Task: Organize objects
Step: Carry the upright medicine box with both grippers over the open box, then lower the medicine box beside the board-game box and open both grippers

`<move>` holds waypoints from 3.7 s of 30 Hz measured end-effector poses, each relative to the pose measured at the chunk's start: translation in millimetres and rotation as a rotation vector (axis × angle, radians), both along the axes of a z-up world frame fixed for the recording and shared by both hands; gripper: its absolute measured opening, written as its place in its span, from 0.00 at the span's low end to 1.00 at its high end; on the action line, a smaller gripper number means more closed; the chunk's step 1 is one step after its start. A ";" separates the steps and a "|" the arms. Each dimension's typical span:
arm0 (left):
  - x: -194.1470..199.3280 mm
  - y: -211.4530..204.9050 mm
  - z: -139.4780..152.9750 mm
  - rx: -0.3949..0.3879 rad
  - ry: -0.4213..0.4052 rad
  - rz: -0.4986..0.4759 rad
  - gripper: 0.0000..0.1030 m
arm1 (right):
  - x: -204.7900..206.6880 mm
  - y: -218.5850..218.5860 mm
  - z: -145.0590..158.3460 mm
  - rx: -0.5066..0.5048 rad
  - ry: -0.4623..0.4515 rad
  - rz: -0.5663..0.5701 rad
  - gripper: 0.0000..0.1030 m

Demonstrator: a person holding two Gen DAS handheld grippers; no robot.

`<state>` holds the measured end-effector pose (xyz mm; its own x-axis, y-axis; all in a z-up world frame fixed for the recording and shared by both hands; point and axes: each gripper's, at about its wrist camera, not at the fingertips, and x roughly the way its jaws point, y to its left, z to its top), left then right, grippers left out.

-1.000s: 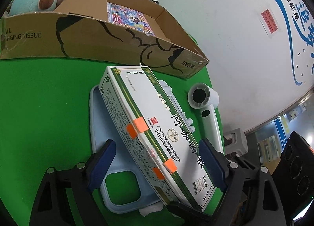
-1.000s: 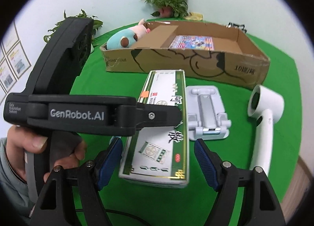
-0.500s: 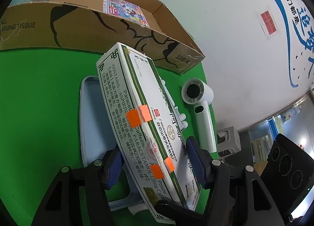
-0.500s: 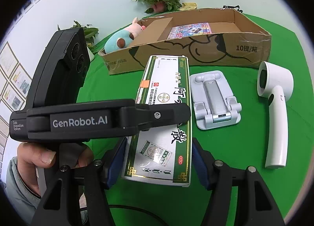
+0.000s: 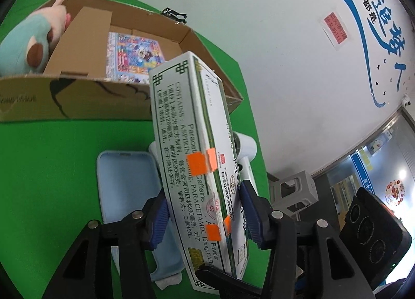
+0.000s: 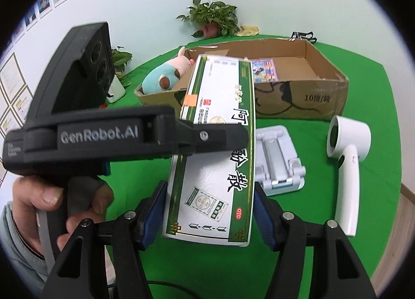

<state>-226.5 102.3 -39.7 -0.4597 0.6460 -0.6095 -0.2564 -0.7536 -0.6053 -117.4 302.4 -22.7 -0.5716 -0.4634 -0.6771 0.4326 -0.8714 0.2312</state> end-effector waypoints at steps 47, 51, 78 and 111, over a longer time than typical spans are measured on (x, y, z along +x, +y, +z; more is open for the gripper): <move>-208.5 32.4 95.3 -0.008 0.092 -0.017 0.40 | -200.2 35.7 65.9 -0.029 0.053 0.033 0.59; -232.8 39.5 86.4 0.002 0.055 -0.022 0.40 | -212.8 46.0 62.0 -0.038 0.005 0.030 0.59; -314.9 44.0 -29.8 0.043 -0.229 0.013 0.44 | -256.2 48.2 7.1 0.049 -0.295 0.002 0.59; -292.0 5.0 -7.7 -0.122 -0.103 0.078 0.62 | -259.0 23.8 -10.5 0.240 -0.309 -0.038 0.61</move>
<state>-518.5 107.3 -47.4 -0.4366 0.5294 -0.7274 -0.1363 -0.8381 -0.5282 -376.4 326.2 -33.2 -0.3373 -0.2531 -0.9067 0.3411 -0.9306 0.1329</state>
